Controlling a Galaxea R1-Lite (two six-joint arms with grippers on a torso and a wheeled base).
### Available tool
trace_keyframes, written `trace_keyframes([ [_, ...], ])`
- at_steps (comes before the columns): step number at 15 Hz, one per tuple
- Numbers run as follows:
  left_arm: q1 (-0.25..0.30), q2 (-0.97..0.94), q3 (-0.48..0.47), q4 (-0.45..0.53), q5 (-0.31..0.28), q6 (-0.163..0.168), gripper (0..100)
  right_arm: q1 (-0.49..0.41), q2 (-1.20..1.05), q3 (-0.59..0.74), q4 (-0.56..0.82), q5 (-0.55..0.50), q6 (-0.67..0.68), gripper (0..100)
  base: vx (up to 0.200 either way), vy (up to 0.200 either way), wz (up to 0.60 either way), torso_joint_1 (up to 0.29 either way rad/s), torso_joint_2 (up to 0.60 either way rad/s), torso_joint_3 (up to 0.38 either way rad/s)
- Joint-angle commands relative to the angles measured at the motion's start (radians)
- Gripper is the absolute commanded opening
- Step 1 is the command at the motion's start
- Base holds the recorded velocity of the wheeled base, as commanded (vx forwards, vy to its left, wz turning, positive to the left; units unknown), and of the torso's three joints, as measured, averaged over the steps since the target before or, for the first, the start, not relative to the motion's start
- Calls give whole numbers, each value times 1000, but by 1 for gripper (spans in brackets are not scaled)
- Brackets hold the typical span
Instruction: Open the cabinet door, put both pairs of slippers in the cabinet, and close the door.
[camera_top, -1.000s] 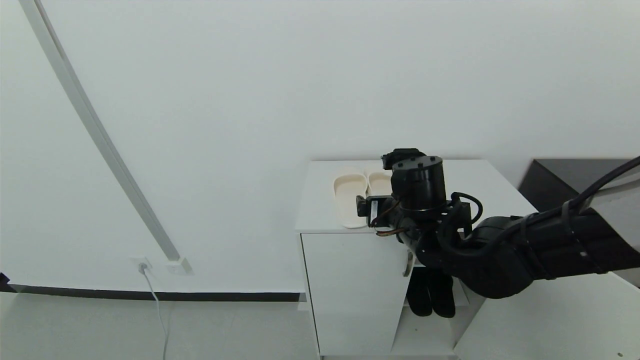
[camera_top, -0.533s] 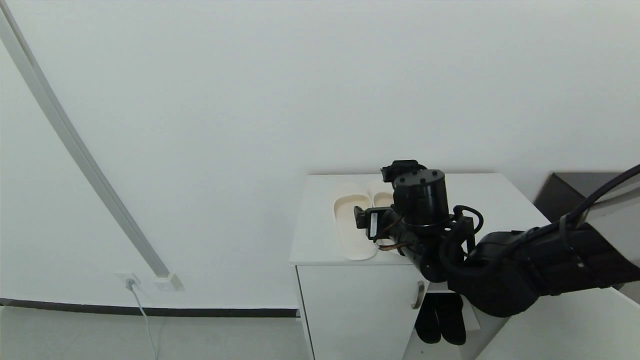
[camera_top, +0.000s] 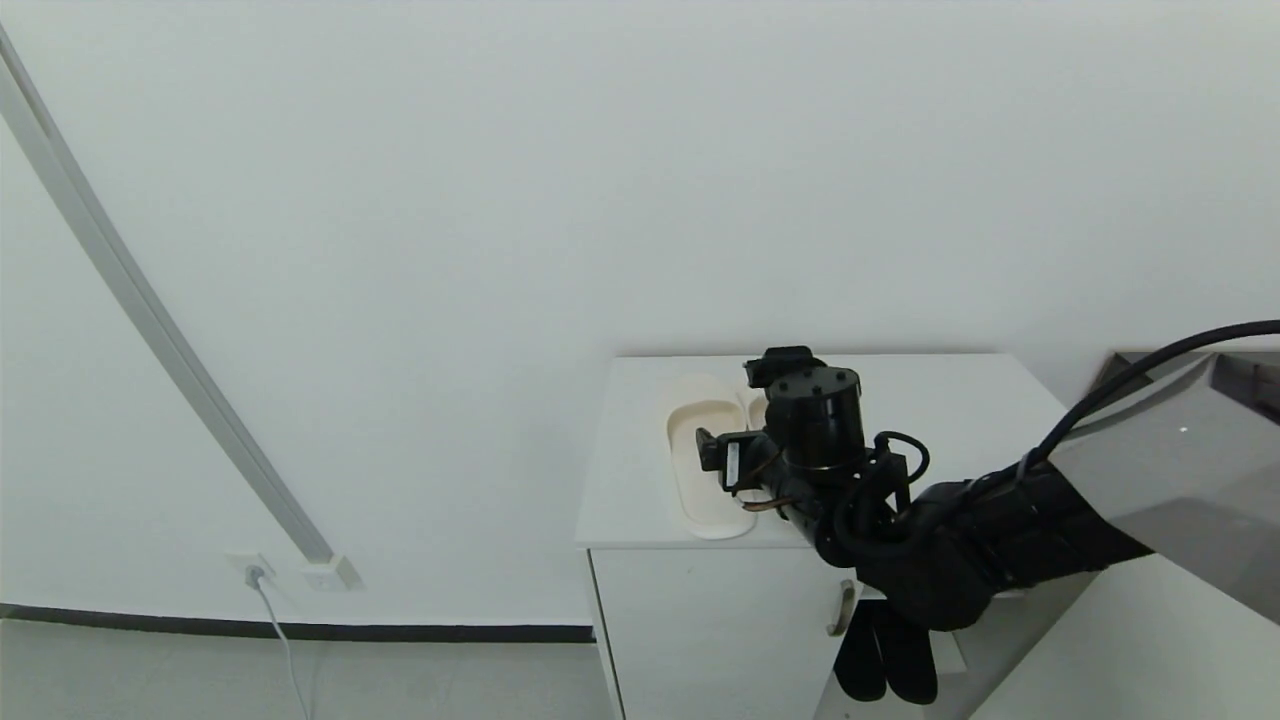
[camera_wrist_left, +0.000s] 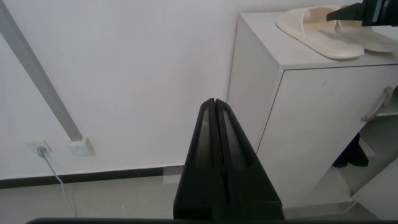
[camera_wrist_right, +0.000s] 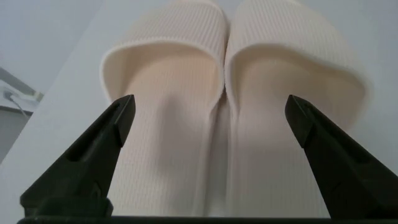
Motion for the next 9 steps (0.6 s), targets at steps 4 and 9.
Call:
trace_keyframes([
  [4, 1, 1, 0, 0, -1, -2, 0, -34, 114, -111, 10, 1, -19, 100, 0, 0, 0, 0, 0, 0],
  [9, 1, 1, 0, 0, 1, -3, 0, -70, 184, -249, 54, 3, -47, 100, 0, 0, 0, 0, 0, 0],
])
